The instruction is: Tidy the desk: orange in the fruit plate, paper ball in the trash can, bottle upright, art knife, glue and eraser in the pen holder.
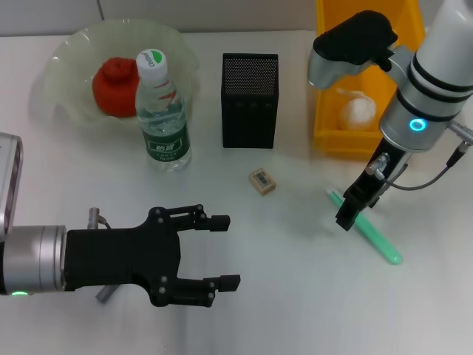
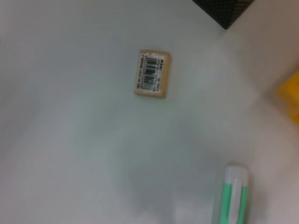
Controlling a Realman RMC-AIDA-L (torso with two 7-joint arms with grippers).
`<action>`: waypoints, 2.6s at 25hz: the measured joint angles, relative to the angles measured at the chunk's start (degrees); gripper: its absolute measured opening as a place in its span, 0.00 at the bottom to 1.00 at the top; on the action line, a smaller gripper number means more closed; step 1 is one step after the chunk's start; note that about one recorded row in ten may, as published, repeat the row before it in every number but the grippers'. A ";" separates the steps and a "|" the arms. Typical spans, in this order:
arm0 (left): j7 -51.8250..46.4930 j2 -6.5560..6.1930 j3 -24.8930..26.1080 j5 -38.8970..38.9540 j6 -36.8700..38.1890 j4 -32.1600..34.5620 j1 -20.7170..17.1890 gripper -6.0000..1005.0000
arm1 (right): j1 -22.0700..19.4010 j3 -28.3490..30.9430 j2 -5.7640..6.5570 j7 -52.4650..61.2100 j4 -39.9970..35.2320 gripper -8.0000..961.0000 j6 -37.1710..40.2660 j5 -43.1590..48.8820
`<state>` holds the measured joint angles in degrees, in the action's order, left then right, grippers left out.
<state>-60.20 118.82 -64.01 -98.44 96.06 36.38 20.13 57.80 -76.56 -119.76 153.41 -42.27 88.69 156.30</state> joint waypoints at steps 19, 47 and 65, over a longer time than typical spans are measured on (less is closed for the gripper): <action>0.00 0.00 0.05 0.09 -0.04 0.00 0.06 0.80 | 0.32 -0.08 -0.03 0.01 1.75 0.45 -0.96 -0.04; 0.00 0.00 0.29 0.09 -0.17 -0.70 0.25 0.80 | 0.38 -2.50 -0.12 -0.05 3.22 0.38 -2.21 -0.23; 0.00 0.00 0.38 0.09 -0.17 -0.70 0.26 0.80 | 0.35 -3.88 -0.12 -0.04 3.23 0.30 -2.26 -1.36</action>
<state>-60.21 118.82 -63.64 -98.35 95.89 35.69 20.39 58.15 -80.43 -119.89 153.37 -39.05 86.43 154.95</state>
